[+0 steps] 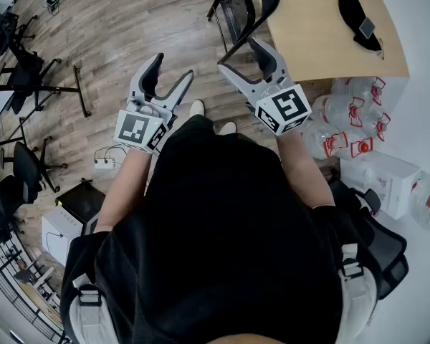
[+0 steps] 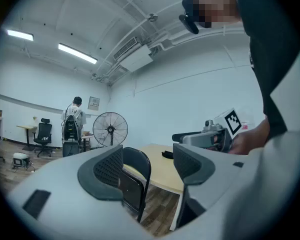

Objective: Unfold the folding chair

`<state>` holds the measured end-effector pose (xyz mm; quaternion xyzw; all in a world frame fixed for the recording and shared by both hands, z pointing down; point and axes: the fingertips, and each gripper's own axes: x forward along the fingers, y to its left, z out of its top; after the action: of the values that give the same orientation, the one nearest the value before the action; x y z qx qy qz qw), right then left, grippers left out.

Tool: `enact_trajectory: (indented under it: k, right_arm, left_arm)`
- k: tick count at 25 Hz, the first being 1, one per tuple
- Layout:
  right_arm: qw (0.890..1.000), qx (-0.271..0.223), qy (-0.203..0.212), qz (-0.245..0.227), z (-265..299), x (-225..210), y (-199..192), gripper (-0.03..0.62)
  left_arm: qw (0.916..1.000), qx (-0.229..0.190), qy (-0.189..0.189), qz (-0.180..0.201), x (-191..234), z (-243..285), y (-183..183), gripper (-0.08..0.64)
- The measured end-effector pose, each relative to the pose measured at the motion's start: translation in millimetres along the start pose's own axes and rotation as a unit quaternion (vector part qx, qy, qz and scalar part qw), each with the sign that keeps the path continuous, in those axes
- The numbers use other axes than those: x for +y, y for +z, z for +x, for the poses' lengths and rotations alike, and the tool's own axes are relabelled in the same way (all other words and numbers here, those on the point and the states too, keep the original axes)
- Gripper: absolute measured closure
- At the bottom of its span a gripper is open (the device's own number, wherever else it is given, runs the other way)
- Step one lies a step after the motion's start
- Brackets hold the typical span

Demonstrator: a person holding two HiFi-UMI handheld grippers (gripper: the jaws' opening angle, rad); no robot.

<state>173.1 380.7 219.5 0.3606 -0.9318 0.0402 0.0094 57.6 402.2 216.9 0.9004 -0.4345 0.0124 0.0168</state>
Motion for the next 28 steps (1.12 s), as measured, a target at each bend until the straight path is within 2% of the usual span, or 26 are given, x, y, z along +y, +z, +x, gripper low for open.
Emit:
enact_trajectory:
  k: [6, 10, 20, 28]
  right_arm:
    - [1.0, 0.001, -0.002, 0.004, 1, -9, 1, 0.242]
    - [1.0, -0.012, -0.013, 0.024, 1, -18, 4, 0.242]
    - [0.998, -0.003, -0.042, 0.037, -7, -49, 1, 0.242]
    - [0.998, 0.008, -0.05, 0.041, 23, -79, -5, 0.242]
  left_arm:
    - [1.0, 0.001, -0.004, 0.003, -3, 9, 2, 0.256]
    - [1.0, 0.003, -0.007, 0.001, 2, 13, 0, 0.256]
    - [0.9999, 0.007, -0.014, -0.001, 6, 37, 5, 0.256]
    - [0.9997, 0.007, -0.022, -0.009, 37, 70, -2, 0.256]
